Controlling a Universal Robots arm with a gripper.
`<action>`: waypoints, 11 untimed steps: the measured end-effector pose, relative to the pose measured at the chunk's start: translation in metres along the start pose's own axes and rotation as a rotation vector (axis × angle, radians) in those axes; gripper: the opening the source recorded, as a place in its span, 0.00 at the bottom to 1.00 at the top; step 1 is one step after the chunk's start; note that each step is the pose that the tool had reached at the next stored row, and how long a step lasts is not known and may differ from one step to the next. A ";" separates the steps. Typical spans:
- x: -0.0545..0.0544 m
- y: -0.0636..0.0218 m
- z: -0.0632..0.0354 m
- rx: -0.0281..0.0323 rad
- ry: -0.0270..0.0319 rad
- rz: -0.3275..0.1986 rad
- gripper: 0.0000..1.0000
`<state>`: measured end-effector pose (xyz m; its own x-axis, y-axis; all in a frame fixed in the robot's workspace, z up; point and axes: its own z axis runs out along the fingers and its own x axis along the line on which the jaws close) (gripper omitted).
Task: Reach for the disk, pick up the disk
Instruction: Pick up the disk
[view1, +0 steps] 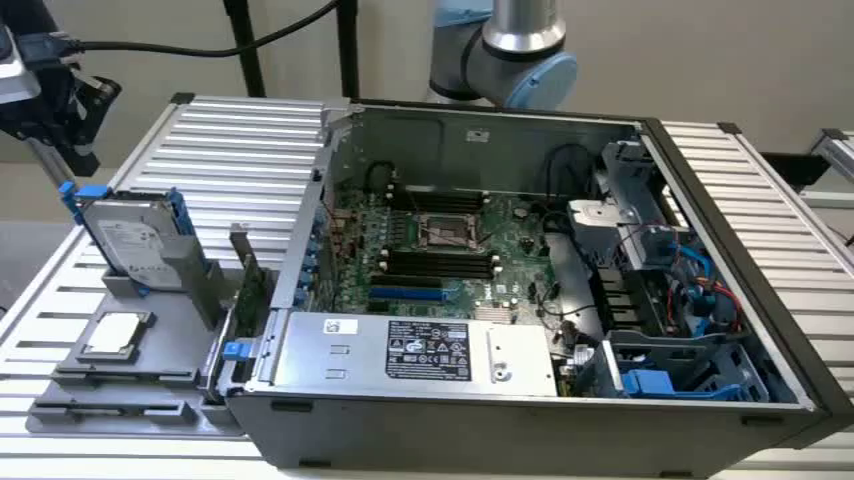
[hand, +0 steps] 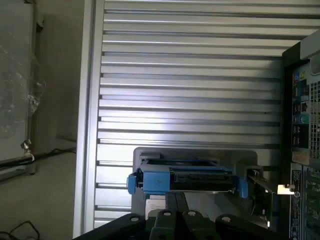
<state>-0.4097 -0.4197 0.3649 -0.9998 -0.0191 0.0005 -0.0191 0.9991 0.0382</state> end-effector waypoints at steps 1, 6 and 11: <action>0.000 0.0000 0.0000 0.0000 0.0000 0.000 0.11; 0.000 0.0000 0.0000 0.0000 0.0000 0.000 0.11; 0.000 0.0000 0.0000 0.0000 0.0000 0.000 0.11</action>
<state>-0.4097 -0.4197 0.3649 -0.9998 -0.0191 0.0005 -0.0191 0.9991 0.0382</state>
